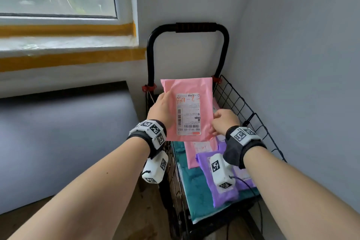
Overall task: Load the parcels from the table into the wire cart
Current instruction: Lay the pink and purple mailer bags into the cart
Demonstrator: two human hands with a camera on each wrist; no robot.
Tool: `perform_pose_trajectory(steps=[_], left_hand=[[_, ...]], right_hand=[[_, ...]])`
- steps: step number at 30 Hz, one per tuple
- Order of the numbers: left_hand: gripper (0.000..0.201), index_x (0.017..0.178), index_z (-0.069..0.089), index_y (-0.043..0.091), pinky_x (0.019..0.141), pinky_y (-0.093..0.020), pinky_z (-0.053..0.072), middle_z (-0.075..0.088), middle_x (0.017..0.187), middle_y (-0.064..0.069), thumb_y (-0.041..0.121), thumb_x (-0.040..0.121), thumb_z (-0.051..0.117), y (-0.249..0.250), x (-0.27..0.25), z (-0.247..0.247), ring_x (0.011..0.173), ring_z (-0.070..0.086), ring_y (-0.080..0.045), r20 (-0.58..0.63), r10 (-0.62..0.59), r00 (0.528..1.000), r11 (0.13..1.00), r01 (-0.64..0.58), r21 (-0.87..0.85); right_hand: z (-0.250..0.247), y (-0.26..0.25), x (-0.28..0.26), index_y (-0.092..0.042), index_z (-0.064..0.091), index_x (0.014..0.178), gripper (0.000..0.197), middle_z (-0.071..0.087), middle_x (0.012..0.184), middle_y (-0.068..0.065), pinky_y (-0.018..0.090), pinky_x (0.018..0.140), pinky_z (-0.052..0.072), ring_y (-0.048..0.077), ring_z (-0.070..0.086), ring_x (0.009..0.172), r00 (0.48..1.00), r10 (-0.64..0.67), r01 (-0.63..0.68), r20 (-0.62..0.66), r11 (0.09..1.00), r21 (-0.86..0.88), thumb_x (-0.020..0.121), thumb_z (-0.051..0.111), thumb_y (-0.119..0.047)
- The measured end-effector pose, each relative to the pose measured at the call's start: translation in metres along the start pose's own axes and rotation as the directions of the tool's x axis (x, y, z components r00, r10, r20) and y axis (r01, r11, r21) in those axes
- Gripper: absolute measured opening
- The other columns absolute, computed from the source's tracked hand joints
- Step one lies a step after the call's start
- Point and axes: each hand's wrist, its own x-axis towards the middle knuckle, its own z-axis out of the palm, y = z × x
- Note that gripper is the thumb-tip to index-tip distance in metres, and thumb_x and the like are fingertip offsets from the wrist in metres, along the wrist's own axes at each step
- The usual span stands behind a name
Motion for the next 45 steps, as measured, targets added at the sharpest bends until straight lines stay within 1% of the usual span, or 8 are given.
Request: perform_pose_trajectory(steps=[4, 11, 18, 22, 28, 34, 39, 45], left_hand=[[0.05, 0.132, 0.042, 0.014, 0.089, -0.035, 0.044, 0.042, 0.134, -0.003, -0.001, 0.085, 0.042, 0.022, 0.024, 0.054, 0.111, 0.054, -0.03, -0.002, -0.096, 0.995, 0.995, 0.096, 0.037], [0.044, 0.122, 0.048, 0.012, 0.086, -0.035, 0.048, 0.041, 0.131, -0.004, -0.008, 0.084, 0.042, 0.026, 0.06, 0.151, 0.106, 0.055, -0.029, 0.021, -0.323, 0.946, 0.944, 0.321, 0.073], [0.069, 0.142, 0.035, 0.018, 0.103, -0.04, 0.042, 0.024, 0.151, -0.003, 0.0, 0.081, 0.064, -0.006, 0.07, 0.207, 0.128, 0.044, -0.03, 0.077, -0.492, 0.867, 0.868, 0.482, 0.121], [0.119, 0.152, 0.004, 0.034, 0.115, -0.051, 0.016, -0.021, 0.158, -0.003, 0.038, 0.065, 0.085, -0.011, 0.064, 0.23, 0.147, -0.01, -0.028, 0.183, -0.585, 0.79, 0.795, 0.513, 0.324], [0.134, 0.15, -0.007, 0.039, 0.112, -0.064, 0.01, -0.035, 0.152, -0.004, 0.048, 0.055, 0.087, -0.018, 0.054, 0.246, 0.143, -0.024, -0.031, 0.276, -0.601, 0.751, 0.753, 0.416, 0.51], [0.135, 0.15, -0.006, 0.041, 0.113, -0.061, 0.014, -0.031, 0.154, 0.001, 0.054, 0.053, 0.086, -0.019, 0.051, 0.251, 0.145, -0.021, -0.027, 0.24, -0.62, 0.747, 0.777, 0.546, 0.313], [0.131, 0.151, -0.013, 0.027, 0.116, -0.054, 0.006, -0.019, 0.158, -0.011, 0.059, 0.063, 0.078, -0.029, 0.054, 0.247, 0.146, -0.013, -0.029, 0.052, -0.756, 0.653, 0.654, 0.756, 0.008], [0.132, 0.152, -0.008, 0.021, 0.116, -0.055, 0.014, -0.003, 0.159, -0.018, 0.063, 0.061, 0.077, -0.063, 0.068, 0.243, 0.147, 0.003, -0.035, 0.134, -0.831, 0.541, 0.538, 0.841, -0.055]], right_hand=[[-0.022, 0.042, 0.053, -0.009, 0.063, 0.084, 0.014, 0.067, 0.06, 0.009, 0.029, 0.057, 0.059, 0.019, 0.067, 0.049, 0.996, -0.017, 0.015, 0.091, 1.0, 0.02, 0.09, 0.051, -0.007], [-0.023, 0.115, 0.139, -0.012, 0.065, 0.079, 0.019, 0.06, 0.043, -0.004, 0.03, 0.064, 0.058, 0.009, 0.06, 0.041, 0.963, -0.007, 0.017, 0.268, 0.999, -0.036, 0.091, 0.051, -0.009], [0.01, 0.155, 0.167, -0.012, 0.065, 0.087, 0.018, 0.067, 0.064, 0.007, 0.036, 0.072, 0.06, 0.024, 0.068, 0.061, 0.902, 0.026, -0.006, 0.431, 0.999, -0.048, 0.093, 0.05, -0.005], [0.02, 0.17, 0.176, -0.009, 0.069, 0.1, 0.016, 0.074, 0.091, 0.01, 0.035, 0.078, 0.059, 0.026, 0.073, 0.075, 0.879, 0.067, -0.028, 0.472, 0.996, -0.09, 0.092, 0.055, -0.009], [0.01, 0.199, 0.2, -0.019, 0.051, 0.13, 0.047, 0.05, 0.133, 0.011, 0.033, 0.099, 0.039, 0.031, 0.047, 0.122, 0.978, 0.035, 0.025, 0.205, 0.959, -0.283, 0.084, 0.06, -0.016], [0.004, 0.229, 0.218, -0.023, 0.009, 0.153, 0.098, 0.028, 0.153, 0.013, 0.036, 0.109, 0.033, 0.031, 0.037, 0.136, 0.884, 0.341, -0.264, 0.318, 0.928, -0.262, 0.079, 0.074, -0.027], [0.025, 0.223, 0.22, -0.023, 0.012, 0.152, 0.095, 0.036, 0.148, 0.013, 0.037, 0.106, 0.038, 0.032, 0.043, 0.131, 0.909, 0.281, -0.205, 0.308, 0.945, -0.256, 0.079, 0.071, -0.03], [0.01, 0.24, 0.245, -0.019, 0.012, 0.152, 0.085, 0.032, 0.152, 0.013, 0.041, 0.108, 0.033, 0.034, 0.041, 0.133, 0.919, 0.315, -0.279, 0.238, 0.944, -0.174, 0.086, 0.065, -0.027]])
